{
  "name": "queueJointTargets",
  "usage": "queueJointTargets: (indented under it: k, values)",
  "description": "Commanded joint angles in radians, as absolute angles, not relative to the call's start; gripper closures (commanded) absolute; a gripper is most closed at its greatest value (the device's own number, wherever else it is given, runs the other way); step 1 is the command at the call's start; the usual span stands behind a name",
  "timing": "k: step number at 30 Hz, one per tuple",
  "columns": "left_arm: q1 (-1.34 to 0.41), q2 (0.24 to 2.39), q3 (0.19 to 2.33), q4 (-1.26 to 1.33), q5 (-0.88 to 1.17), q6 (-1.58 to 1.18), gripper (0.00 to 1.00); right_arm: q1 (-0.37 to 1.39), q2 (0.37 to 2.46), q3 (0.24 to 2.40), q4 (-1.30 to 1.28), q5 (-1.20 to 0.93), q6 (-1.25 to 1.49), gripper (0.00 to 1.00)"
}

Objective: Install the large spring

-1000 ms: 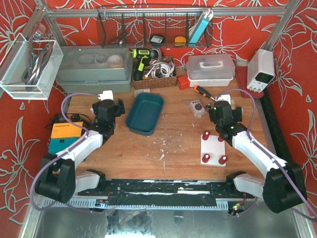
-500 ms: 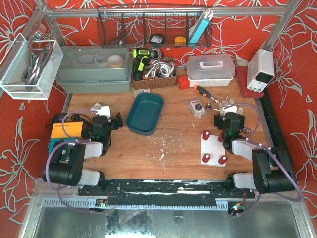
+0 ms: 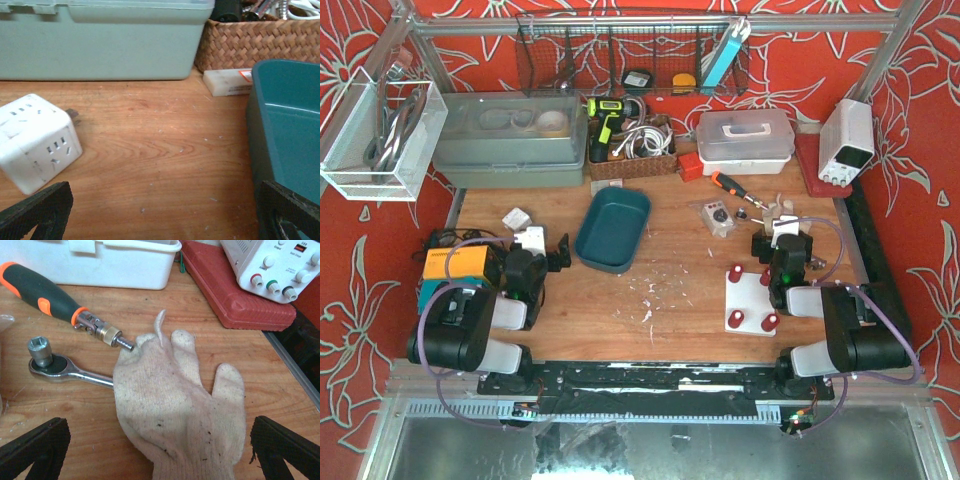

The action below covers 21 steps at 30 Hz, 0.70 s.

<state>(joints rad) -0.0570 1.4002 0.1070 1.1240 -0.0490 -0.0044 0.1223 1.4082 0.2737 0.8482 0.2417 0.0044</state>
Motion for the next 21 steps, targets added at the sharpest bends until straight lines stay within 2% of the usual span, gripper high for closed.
queueJointTargets:
  k: [1, 21]
  values:
    - [-0.082, 1.41, 0.112, 1.244, -0.051, 0.039, 0.0, 0.12, 1.408, 0.274, 0.889, 0.237, -0.01, 0.01]
    - [-0.086, 1.41, 0.112, 1.244, -0.058, 0.041, 0.0, 0.121, 1.408, 0.276, 0.882, 0.238, -0.01, 0.01]
